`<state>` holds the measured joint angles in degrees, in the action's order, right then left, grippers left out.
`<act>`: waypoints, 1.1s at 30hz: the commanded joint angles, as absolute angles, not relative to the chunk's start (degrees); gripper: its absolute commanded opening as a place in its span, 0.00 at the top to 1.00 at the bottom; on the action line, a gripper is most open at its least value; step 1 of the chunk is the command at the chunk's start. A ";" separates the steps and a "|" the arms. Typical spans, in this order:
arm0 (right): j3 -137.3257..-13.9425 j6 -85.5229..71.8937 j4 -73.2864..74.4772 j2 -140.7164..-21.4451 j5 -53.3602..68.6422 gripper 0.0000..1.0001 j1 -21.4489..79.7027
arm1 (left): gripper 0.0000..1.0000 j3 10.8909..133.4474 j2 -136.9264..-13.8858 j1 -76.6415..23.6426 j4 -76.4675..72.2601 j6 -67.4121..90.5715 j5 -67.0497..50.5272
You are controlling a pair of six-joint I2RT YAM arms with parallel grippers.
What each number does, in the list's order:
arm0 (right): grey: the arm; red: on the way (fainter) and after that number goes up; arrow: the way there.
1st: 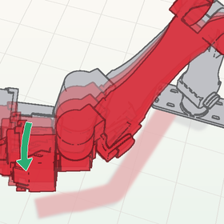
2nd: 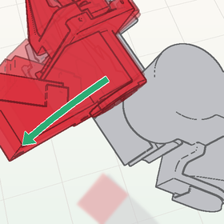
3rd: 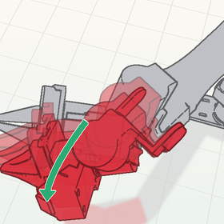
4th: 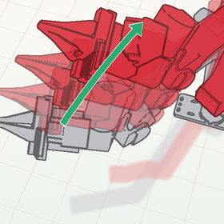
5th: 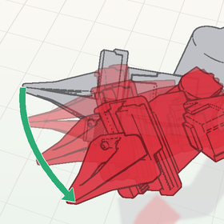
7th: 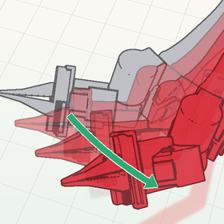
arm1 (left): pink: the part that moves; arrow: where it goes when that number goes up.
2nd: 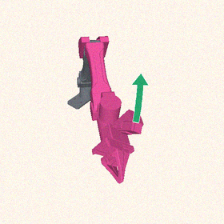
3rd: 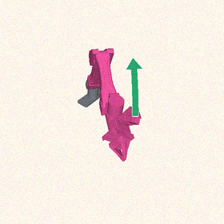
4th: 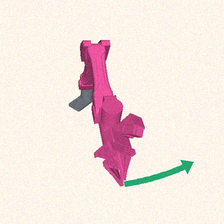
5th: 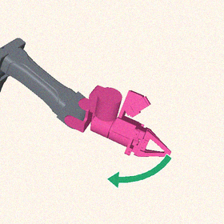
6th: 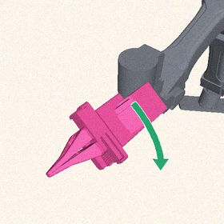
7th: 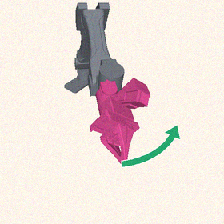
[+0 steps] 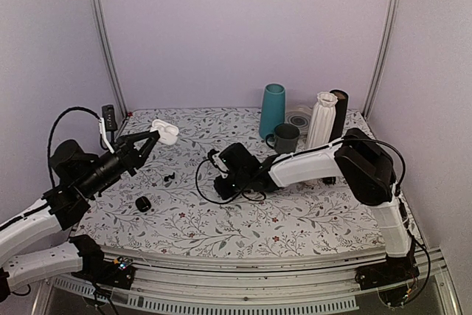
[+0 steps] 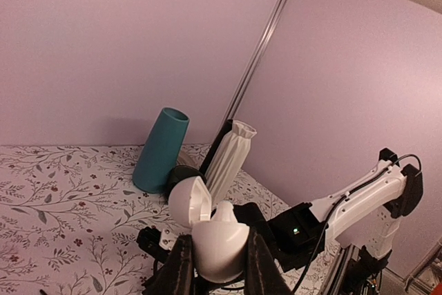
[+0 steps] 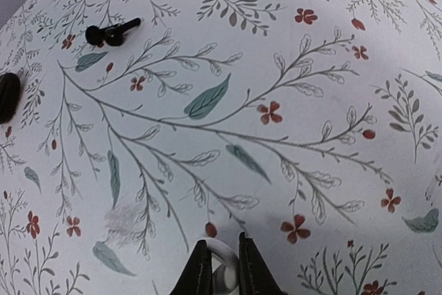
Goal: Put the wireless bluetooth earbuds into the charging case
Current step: Move the right earbud to the center of the board, then adjust the right earbud at the center of the board.
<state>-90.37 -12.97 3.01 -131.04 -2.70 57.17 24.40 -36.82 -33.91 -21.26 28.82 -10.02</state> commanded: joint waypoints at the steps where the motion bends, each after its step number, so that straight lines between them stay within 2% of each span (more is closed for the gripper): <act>1: -82.50 -16.93 2.92 -124.03 -1.99 0.92 59.70 | 1.00 24.00 -38.48 -33.14 -25.59 29.66 -10.96; 12: -71.50 -23.30 2.64 -115.18 0.17 0.86 61.95 | 1.00 23.77 -41.54 -32.96 -29.04 30.19 -12.20; 25: -69.00 -25.05 2.39 -110.96 2.02 0.82 59.19 | 1.00 23.31 -40.49 -32.80 -28.10 30.12 -11.87; 33: -64.75 -18.93 -0.69 -109.08 4.33 0.82 57.53 | 1.00 23.15 -40.04 -32.63 -27.77 30.06 -11.78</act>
